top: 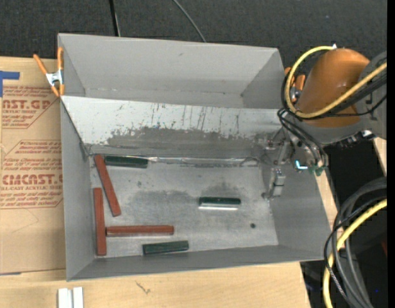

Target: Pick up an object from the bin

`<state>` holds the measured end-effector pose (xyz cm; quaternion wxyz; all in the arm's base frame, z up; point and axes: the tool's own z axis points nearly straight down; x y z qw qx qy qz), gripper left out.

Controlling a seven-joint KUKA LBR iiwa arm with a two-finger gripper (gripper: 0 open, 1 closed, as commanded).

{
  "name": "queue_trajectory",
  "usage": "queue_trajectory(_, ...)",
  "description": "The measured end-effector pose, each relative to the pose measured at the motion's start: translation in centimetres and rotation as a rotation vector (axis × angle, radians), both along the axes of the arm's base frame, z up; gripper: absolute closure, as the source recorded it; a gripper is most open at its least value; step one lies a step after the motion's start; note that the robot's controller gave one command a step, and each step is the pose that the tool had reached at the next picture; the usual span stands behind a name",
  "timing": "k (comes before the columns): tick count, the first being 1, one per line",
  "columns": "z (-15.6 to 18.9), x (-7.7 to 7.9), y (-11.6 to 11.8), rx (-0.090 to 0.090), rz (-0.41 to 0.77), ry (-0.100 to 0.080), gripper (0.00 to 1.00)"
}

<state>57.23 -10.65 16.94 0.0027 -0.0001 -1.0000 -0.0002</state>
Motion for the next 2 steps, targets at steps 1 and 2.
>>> queue_trajectory(1, 0.5, 0.2, 0.0, -0.001, 0.001, -0.008, 0.0)
queue_trajectory(2, -4.0, -1.8, 1.3, -0.002, -0.023, -0.015, 0.0)
